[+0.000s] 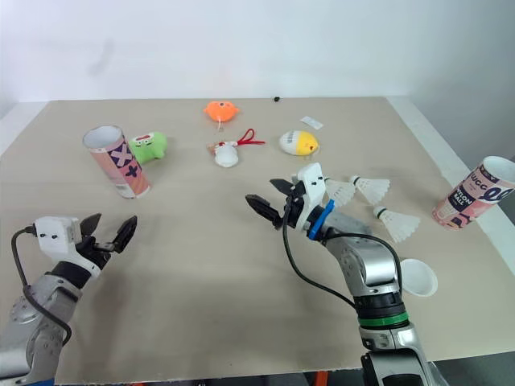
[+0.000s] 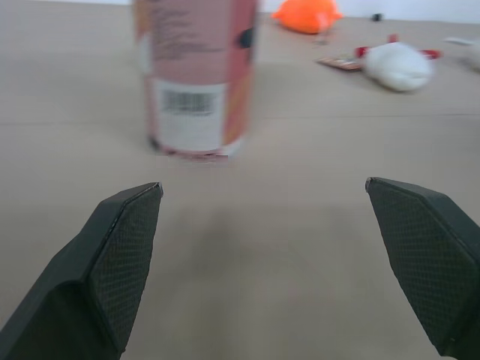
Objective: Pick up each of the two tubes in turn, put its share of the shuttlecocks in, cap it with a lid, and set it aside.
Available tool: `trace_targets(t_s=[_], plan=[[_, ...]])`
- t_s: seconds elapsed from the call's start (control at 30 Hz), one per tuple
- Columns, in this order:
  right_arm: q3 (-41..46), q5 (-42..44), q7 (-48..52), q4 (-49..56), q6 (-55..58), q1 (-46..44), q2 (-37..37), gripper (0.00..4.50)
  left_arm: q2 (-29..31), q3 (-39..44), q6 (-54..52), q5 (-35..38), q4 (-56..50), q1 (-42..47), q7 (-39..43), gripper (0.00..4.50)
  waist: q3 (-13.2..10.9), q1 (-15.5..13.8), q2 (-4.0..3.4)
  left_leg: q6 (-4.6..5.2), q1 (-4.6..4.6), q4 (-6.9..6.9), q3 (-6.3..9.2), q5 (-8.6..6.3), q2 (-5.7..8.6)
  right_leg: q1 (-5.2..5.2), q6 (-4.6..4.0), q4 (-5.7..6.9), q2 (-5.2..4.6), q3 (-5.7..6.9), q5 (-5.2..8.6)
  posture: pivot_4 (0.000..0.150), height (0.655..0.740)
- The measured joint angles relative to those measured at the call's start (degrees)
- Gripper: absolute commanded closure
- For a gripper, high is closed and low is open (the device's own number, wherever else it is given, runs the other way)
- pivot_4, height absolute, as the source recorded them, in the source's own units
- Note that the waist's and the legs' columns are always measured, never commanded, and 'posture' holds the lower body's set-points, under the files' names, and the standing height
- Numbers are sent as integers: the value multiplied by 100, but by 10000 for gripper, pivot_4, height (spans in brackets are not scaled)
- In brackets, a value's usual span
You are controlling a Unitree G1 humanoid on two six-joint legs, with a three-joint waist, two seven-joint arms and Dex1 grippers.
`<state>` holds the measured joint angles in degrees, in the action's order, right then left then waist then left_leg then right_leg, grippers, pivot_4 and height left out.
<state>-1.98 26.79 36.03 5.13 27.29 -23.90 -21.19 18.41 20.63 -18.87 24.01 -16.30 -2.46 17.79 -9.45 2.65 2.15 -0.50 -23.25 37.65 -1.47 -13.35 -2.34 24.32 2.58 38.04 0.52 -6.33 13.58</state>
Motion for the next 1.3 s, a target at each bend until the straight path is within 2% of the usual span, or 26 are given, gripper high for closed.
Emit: trace_targets(t_s=[0.33,0.6,1.1,1.17,1.3], plan=[[141,-21,-333,600,18,393,10,1451,144,-97,242,-387,1683,1453,-95,0,1,-4,3,-1,-2,0,-2,0,-6,1,-2,-1,7,-1,-4,1500,7323],[240,-9,-615,1143,118,677,26,1451,352,-342,517,-584,3079,2473,182,0,1,3,3,-1,-3,-1,-1,0,-9,3,-4,0,11,0,-4,1500,7323],[453,-3,-823,1492,291,945,-29,1451,299,-523,1232,-900,4903,3687,149,0,2,-7,6,-2,-6,-1,1,0,-6,3,-3,-1,9,0,-5,1500,7323],[459,-4,-840,1538,296,988,-38,0,292,-523,1320,-902,5026,3766,146,5011,2,-5,6,-2,-6,-1,-1,0,-6,3,-3,-1,9,-1,-5,1500,7323],[464,-3,-861,1549,315,1054,-46,0,283,-503,1420,-902,5133,3829,130,17217,1,-7,6,-2,-7,-1,0,0,-6,3,-4,-1,9,-1,-5,1500,7323]])
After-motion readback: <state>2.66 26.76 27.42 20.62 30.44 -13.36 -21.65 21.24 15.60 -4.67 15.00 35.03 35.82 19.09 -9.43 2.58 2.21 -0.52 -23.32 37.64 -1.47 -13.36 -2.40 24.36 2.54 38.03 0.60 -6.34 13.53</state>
